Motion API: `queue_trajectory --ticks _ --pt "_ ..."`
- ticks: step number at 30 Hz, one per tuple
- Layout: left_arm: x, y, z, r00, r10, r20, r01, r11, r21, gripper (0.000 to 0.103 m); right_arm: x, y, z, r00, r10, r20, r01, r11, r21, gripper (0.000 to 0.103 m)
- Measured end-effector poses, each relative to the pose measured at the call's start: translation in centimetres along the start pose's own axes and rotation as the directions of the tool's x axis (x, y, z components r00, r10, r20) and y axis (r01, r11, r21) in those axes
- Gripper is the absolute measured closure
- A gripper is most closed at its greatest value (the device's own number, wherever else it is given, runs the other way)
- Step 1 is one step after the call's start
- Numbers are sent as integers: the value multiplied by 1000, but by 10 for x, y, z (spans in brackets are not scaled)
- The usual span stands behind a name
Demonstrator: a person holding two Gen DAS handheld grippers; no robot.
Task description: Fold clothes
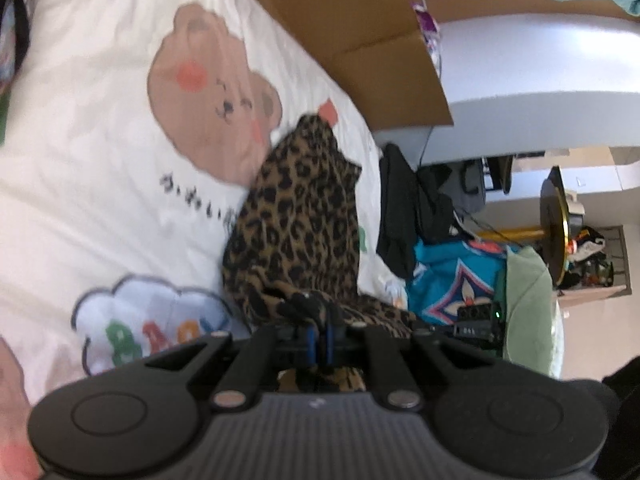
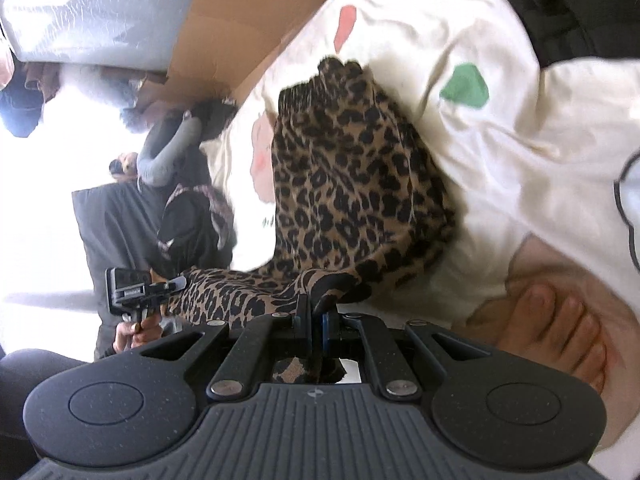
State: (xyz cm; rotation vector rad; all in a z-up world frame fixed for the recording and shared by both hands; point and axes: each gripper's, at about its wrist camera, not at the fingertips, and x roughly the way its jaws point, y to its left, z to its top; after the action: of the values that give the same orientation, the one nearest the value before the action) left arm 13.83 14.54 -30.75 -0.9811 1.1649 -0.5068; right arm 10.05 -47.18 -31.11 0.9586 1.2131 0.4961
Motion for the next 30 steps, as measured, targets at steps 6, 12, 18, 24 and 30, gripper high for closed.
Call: queue_trajectory --ticks 6,12,18,24,30 --pt "4 0 14 999 3 40 -4 1000 21 98 6 0 11 998 -12 65 12 1000 -4 101" --pt "21 6 29 997 36 62 -39 999 36 98 12 -3 20 993 -54 104 55 998 -9 101" --pt "41 9 45 993 101 58 -105 992 66 98 22 -12 30 985 -103 138 104 995 4 100" --pt "60 23 62 988 140 62 -143 988 51 97 33 -22 46 978 -143 154 142 990 20 98" --pt "71 24 62 985 172 31 -174 983 59 60 40 -30 52 970 -185 154 181 983 44 89"
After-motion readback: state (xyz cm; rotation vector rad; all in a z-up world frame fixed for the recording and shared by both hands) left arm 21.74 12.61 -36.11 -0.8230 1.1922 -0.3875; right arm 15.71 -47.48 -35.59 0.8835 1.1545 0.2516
